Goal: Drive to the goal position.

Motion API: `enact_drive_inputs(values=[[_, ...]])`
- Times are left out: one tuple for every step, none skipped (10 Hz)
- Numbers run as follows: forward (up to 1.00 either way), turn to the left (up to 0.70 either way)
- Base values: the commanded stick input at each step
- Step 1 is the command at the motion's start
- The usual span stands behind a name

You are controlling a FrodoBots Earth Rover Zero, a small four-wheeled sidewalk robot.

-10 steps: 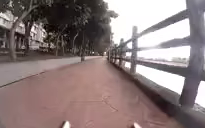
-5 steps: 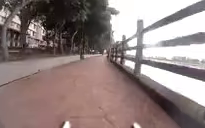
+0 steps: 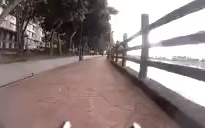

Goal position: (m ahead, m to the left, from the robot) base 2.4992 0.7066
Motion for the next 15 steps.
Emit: enact_drive_inputs(values=[[0.70, 0.00], [0.70, 0.00], [0.70, 0.00], [0.70, 0.00], [0.70, 0.00], [0.70, 0.00], [0.70, 0.00], [0.70, 0.00], [0.70, 0.00], [0.70, 0.00], [0.70, 0.00], [0.70, 0.00], [0.70, 0.00], [0.70, 0.00], [0.70, 0.00]])
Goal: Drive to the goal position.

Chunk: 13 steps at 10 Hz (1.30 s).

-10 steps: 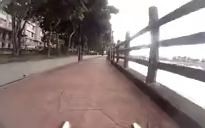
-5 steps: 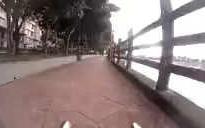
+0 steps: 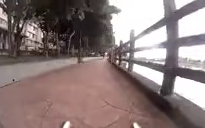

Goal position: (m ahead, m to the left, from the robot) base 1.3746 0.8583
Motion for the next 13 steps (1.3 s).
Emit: enact_drive_inputs(values=[[0.70, 0.00], [0.70, 0.00], [0.70, 0.00], [0.70, 0.00], [0.70, 0.00], [0.70, 0.00], [0.70, 0.00], [0.70, 0.00], [0.70, 0.00], [0.70, 0.00], [0.70, 0.00], [0.70, 0.00], [0.70, 0.00]])
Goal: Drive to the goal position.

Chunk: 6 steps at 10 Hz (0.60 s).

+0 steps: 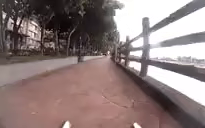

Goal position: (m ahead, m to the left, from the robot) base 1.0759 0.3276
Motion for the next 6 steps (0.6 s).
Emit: enact_drive_inputs(values=[[0.70, 0.00], [0.70, 0.00], [0.70, 0.00], [0.70, 0.00], [0.70, 0.00], [0.70, 0.00]])
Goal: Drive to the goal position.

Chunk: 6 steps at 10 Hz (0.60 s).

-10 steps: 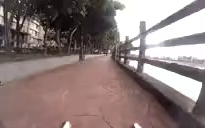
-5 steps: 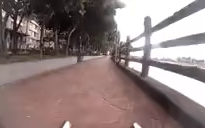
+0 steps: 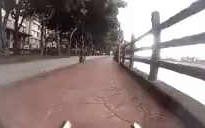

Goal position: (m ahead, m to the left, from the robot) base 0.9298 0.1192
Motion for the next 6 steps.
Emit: enact_drive_inputs(values=[[0.70, 0.00], [0.70, 0.00], [0.70, 0.00], [0.70, 0.00], [0.70, 0.00], [0.70, 0.00]])
